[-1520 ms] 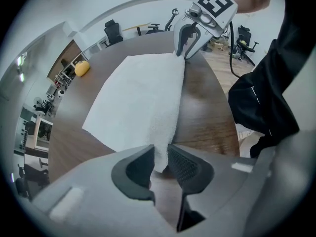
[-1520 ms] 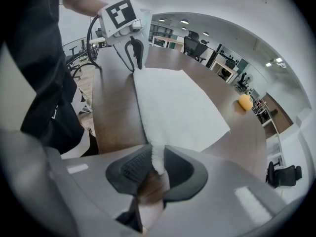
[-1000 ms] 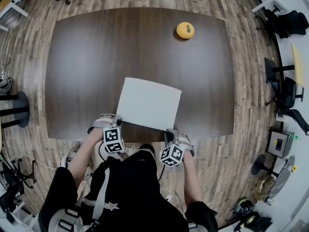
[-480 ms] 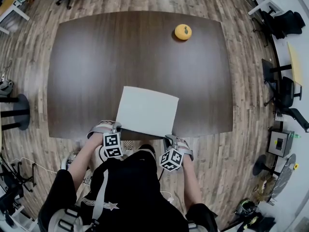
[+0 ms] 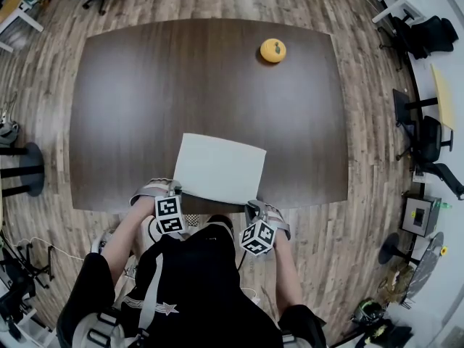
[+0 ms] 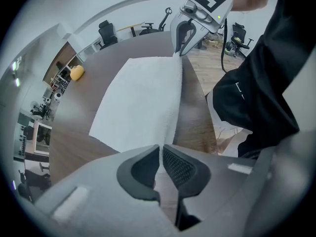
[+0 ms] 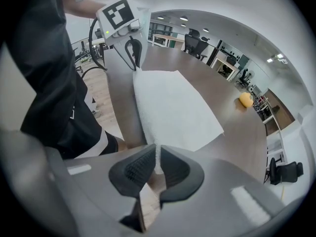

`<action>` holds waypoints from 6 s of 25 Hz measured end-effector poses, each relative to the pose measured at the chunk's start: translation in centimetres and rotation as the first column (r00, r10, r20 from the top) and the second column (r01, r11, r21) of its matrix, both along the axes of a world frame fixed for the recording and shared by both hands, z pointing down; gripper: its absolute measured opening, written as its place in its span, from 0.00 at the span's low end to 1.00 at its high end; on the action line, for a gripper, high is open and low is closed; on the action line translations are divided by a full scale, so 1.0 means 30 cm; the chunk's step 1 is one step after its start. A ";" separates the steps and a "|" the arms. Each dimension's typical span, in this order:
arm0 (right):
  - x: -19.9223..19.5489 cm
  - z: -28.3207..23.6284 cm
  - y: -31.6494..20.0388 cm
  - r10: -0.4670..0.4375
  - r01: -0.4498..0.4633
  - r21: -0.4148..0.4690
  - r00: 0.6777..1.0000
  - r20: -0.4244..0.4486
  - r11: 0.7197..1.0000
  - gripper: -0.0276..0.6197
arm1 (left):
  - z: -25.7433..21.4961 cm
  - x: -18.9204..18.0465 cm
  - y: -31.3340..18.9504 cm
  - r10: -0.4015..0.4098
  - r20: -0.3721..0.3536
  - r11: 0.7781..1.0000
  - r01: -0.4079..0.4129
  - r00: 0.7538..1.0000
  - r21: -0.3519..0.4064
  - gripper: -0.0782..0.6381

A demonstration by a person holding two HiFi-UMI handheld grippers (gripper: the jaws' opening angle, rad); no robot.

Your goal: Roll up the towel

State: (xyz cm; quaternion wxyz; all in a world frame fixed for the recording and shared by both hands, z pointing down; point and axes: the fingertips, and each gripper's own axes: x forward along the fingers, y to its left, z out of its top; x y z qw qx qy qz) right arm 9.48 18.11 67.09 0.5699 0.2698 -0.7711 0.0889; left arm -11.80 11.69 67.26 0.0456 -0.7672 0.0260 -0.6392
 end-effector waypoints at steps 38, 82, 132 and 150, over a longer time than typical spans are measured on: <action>0.033 0.039 -0.183 0.013 -0.014 0.024 0.999 0.035 1.000 0.19 | 0.032 0.056 -0.182 -0.085 -0.069 0.996 0.085 0.994 -0.005 0.27; -0.004 0.072 -0.109 -0.034 0.034 0.015 0.999 0.029 0.999 0.20 | 0.073 0.060 -0.093 -0.072 -0.035 0.997 0.070 0.997 -0.037 0.27; -0.032 0.026 -0.090 -0.024 0.026 -0.027 0.999 0.046 0.999 0.15 | 0.029 0.022 -0.064 -0.056 0.009 0.998 0.056 0.998 -0.030 0.20; -0.024 0.047 -0.117 -0.009 0.009 0.000 0.998 0.070 1.000 0.17 | 0.052 0.026 -0.087 -0.097 -0.015 0.995 0.097 0.995 -0.020 0.22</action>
